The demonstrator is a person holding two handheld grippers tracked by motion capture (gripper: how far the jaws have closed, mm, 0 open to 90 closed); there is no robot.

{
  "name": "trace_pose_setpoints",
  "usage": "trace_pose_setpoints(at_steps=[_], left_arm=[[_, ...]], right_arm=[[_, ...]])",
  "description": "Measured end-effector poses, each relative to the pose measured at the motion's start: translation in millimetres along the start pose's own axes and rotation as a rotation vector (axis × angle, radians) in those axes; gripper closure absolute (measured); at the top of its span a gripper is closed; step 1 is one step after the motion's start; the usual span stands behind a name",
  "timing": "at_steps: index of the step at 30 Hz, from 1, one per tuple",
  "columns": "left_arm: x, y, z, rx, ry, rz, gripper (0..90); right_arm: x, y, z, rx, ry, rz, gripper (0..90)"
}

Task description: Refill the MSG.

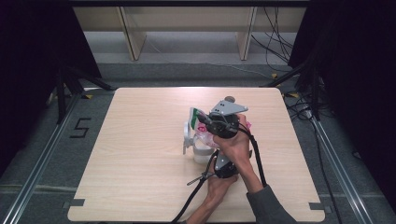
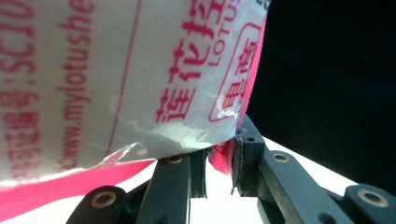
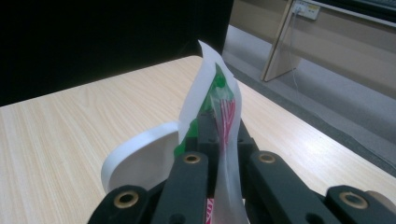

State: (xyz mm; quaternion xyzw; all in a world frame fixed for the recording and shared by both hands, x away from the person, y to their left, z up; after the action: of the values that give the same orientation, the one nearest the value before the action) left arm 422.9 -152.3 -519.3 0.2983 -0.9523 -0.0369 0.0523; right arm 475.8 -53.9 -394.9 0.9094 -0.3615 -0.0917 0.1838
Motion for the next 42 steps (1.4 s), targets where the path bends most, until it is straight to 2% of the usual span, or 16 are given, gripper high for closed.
trace_pose_setpoints(at_steps=[5, 10, 12, 14, 15, 17, 24, 25, 32, 33, 36, 42], left_arm=[[-0.2, -0.1, -0.1, 0.001, -0.002, -0.001, 77.9], [0.3, -0.5, 0.7, 0.0, -0.004, 0.002, 77.9], [0.3, -0.6, 0.6, -0.003, -0.006, -0.001, 77.9], [0.5, -0.4, 0.7, -0.004, -0.009, 0.001, 77.8], [0.3, -0.3, 0.8, -0.005, -0.012, 0.0, 77.8], [0.1, -0.5, 0.6, -0.004, -0.011, -0.001, 77.8], [0.2, -0.5, 0.5, -0.001, -0.007, 0.003, 77.9], [-0.1, -0.4, 0.4, -0.002, -0.009, -0.003, 77.9], [0.1, -0.7, 0.6, -0.001, -0.003, 0.001, 77.9], [0.1, -0.6, 0.4, -0.001, -0.004, 0.002, 77.9], [-0.1, -0.7, 0.6, -0.002, -0.002, 0.001, 77.9], [0.2, -0.8, 0.6, -0.002, 0.0, 0.004, 77.9]], right_arm=[[0.3, 1.4, -1.3, 0.017, -0.024, 0.01, 88.2], [1.5, 1.6, 0.6, -0.001, -0.033, 0.002, 88.3], [2.3, 1.0, -0.6, 0.007, -0.009, -0.004, 88.3], [0.8, 1.3, 1.4, -0.005, -0.045, 0.001, 88.2], [1.1, 2.1, 1.5, -0.011, -0.043, -0.003, 88.3], [2.3, 1.2, -0.5, 0.013, -0.03, 0.003, 88.2], [2.1, 1.4, -0.2, 0.01, -0.037, 0.0, 88.2], [2.5, 1.3, -1.0, 0.012, -0.018, -0.007, 88.2], [2.7, 2.4, -0.8, 0.006, -0.023, -0.01, 88.3], [3.0, 1.5, -1.7, 0.022, -0.029, -0.001, 88.2], [1.7, 3.0, 0.0, -0.002, -0.036, -0.018, 88.2], [3.3, 2.9, -0.7, 0.008, -0.03, -0.008, 88.2]])
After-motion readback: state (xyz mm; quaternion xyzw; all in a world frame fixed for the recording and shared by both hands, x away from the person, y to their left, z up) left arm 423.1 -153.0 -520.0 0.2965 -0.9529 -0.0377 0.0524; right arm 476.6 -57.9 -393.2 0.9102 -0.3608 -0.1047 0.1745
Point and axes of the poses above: each handheld gripper's, and its own axes: y roughly backward along the jaws, z roughly out of its underside, x roughly to its right, the point moved 9 cm from there along -y, roughly forward along the jaws, and after that the axes turned 9 degrees about -y, right-handed, at the moved point
